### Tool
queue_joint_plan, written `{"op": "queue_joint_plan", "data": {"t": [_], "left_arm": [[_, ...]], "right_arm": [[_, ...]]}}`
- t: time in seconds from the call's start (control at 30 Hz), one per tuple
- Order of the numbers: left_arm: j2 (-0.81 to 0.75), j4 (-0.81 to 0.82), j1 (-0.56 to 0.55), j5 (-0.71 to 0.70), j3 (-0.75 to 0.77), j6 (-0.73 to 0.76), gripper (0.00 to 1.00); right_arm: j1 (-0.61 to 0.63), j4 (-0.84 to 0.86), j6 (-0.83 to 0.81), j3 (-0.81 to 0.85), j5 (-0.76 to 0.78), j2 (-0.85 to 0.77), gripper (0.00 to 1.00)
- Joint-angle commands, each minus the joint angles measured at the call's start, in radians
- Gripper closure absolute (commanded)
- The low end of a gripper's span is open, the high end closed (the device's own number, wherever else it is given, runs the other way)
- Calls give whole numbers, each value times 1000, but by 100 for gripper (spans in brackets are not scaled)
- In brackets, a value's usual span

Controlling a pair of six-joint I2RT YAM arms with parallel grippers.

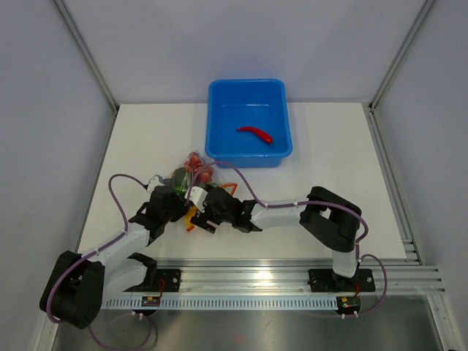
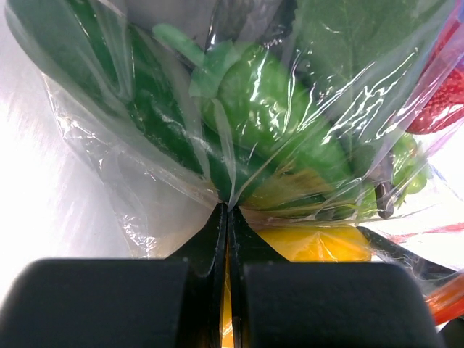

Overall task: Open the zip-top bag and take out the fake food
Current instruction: Pick up the fake fruit from the zipper food storage bag.

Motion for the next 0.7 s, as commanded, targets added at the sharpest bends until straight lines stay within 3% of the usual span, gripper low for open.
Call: {"op": "queue_joint_plan", "data": {"t": [0.0, 0.3, 0.43, 0.67], "left_arm": [[35, 5, -36, 29, 7, -12, 100], [35, 8, -63, 49, 22, -15, 100], [46, 66, -67, 101, 22, 12, 100], [93, 79, -73, 181, 55, 59, 100]], "right_arm": [[-4, 50, 15, 60, 8, 27, 8], [-4, -2, -13, 86, -56, 55, 6], [-4, -4, -30, 83, -70, 52, 1], [-3, 9, -68, 77, -120, 55, 1]]}}
